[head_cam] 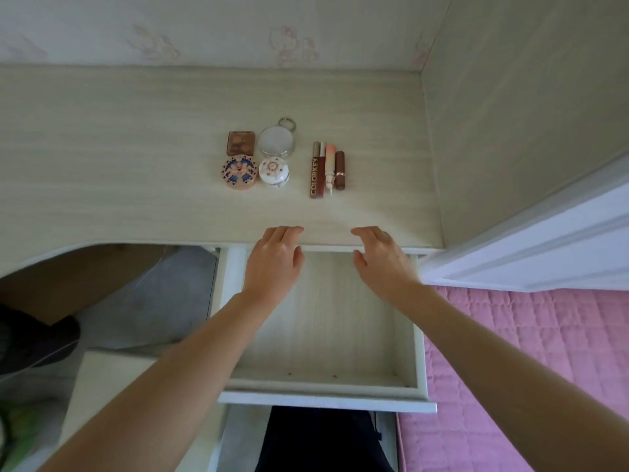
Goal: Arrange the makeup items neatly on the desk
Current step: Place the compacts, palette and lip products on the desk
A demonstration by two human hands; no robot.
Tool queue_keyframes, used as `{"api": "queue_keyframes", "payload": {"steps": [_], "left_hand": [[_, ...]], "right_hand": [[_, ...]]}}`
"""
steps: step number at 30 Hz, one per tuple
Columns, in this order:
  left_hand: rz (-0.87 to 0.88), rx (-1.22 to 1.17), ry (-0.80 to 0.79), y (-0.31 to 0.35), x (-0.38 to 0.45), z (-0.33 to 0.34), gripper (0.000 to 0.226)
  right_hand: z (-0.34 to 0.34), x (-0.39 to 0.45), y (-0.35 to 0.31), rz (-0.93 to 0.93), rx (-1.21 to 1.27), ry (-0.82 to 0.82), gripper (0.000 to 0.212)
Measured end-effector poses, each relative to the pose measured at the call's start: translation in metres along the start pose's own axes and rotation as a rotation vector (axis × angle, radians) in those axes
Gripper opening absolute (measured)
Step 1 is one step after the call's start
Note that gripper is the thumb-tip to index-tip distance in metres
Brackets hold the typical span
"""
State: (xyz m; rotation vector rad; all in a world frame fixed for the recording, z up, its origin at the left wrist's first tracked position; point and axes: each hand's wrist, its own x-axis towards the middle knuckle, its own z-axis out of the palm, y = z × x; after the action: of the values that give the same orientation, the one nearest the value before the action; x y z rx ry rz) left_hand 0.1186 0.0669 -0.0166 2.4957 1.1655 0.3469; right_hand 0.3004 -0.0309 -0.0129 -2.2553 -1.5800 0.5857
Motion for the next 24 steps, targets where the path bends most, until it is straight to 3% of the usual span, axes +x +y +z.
{"api": "queue_keyframes", "payload": {"steps": [15,24], "left_hand": [[0.056,-0.014,-0.235,-0.032,-0.163,0.031,0.03],[0.129,0.064,-0.368,-0.051,-0.21,0.043,0.038]], "right_hand": [[0.087,-0.151,-0.009,0.007,-0.064,-0.216,0.038],[0.123,-0.196,-0.012,-0.009,-0.132,-0.242,0.053]]}}
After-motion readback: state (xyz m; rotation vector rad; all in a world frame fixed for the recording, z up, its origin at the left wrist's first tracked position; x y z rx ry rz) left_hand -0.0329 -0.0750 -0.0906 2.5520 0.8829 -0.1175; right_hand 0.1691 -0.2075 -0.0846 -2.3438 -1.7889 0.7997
